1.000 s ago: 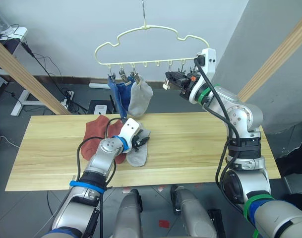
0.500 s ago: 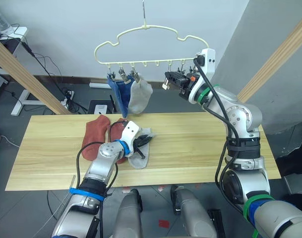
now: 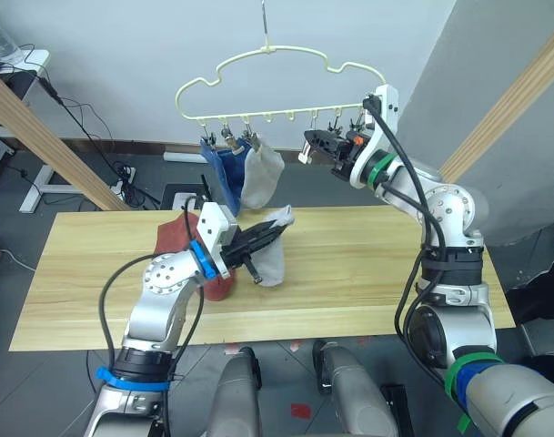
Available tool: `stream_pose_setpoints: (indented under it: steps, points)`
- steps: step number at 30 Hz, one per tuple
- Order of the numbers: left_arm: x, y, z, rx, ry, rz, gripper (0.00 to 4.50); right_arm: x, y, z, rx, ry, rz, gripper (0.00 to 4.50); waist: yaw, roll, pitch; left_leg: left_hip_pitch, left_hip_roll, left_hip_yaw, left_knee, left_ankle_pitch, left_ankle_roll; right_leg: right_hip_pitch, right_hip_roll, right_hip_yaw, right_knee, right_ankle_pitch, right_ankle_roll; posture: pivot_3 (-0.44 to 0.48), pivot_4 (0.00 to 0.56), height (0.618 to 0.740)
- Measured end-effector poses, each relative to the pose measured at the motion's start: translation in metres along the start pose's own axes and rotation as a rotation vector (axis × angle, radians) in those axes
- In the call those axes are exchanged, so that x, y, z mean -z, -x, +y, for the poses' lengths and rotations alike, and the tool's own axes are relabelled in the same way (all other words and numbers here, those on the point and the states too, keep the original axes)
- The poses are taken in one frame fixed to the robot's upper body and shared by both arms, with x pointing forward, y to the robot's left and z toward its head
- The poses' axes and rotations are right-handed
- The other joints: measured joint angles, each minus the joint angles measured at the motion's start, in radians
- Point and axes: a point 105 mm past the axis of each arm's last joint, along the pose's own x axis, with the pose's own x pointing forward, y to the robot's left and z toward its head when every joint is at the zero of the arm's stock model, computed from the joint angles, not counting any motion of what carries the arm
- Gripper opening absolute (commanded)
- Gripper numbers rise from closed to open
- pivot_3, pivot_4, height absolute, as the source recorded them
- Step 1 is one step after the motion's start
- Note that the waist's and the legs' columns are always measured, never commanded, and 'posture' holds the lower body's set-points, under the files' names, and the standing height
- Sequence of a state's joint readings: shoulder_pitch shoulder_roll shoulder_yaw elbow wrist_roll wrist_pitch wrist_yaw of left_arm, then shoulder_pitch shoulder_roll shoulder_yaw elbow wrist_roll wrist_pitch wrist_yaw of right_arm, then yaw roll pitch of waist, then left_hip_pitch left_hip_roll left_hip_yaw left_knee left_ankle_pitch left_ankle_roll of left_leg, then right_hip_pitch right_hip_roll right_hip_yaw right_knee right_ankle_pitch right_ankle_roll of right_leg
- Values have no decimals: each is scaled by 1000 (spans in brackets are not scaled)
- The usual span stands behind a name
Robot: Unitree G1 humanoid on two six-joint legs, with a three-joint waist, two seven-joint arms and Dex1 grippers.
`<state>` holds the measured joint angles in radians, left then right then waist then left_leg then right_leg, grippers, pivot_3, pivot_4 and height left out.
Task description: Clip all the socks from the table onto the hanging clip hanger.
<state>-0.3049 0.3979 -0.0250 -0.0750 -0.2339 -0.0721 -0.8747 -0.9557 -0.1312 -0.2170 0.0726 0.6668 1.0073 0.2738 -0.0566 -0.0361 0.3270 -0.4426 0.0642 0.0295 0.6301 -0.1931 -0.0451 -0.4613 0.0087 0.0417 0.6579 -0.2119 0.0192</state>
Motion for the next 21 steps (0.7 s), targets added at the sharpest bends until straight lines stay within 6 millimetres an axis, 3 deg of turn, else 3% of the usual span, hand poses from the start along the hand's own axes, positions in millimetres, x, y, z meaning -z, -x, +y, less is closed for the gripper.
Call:
stream_pose_setpoints:
  steps: [4, 8, 21]
  points:
    - [-13, 1, -1, -28, -228, -64, 37, 2, 3, 1, -12, -72, 49, 55, 0, 0, 0, 0, 0, 0, 0, 0, 0, 0, 0, 0, 0, 0, 0, -67, 315, 740]
    - [-13, 1, 0, -68, -347, -86, 37, 1, 6, 6, -31, -143, 90, 55, 0, 0, 0, 0, 0, 0, 0, 0, 0, 0, 0, 0, 0, 0, 0, -70, 320, 740]
    - [-9, -11, 4, -85, -442, -122, 37, 7, 7, 16, -50, -235, 155, 55, -1, 0, 0, 0, 0, 0, 0, 0, 0, 0, 0, 0, 0, 0, 0, -78, 325, 740]
